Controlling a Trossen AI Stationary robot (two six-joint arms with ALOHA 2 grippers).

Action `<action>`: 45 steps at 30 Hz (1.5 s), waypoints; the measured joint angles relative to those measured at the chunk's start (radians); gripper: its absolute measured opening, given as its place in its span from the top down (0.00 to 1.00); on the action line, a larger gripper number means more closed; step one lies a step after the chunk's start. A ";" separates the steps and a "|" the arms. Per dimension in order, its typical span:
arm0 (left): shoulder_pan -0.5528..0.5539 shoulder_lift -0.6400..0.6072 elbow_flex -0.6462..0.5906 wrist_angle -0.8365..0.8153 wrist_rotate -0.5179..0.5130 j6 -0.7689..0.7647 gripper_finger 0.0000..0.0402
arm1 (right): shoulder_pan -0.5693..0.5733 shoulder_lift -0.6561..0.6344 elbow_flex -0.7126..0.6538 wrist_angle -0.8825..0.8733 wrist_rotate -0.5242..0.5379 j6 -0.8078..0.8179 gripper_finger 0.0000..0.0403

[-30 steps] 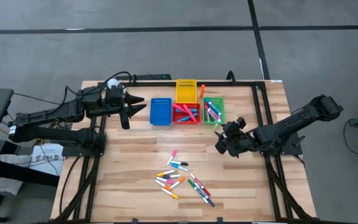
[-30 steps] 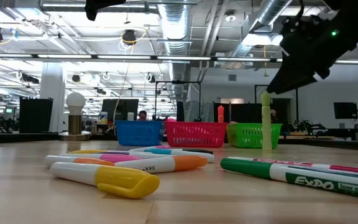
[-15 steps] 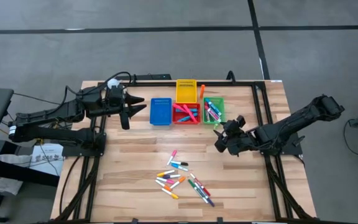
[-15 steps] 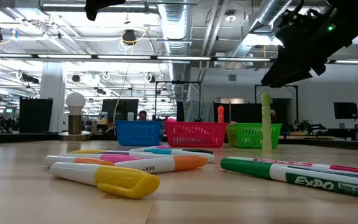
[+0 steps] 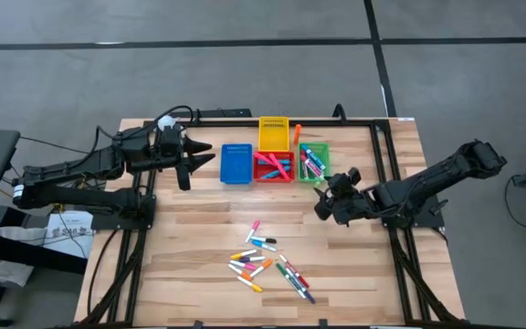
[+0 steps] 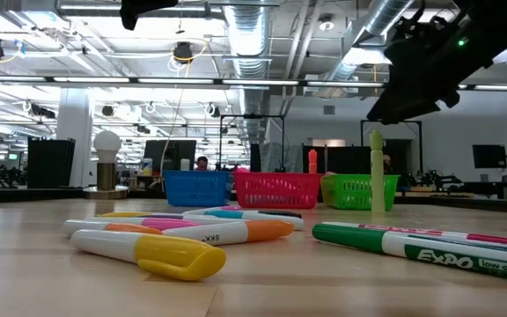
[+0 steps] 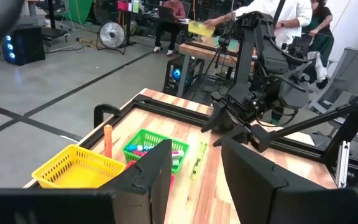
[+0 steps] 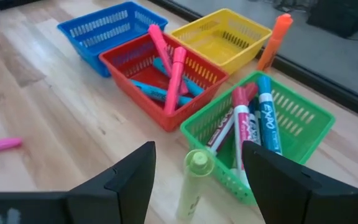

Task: Pick & Place Markers
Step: Put the light green highlighter pen into the red bin

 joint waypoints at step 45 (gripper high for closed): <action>0.000 0.000 0.000 -0.023 0.000 0.000 0.65 | -0.121 0.132 0.000 0.047 -0.117 0.001 0.57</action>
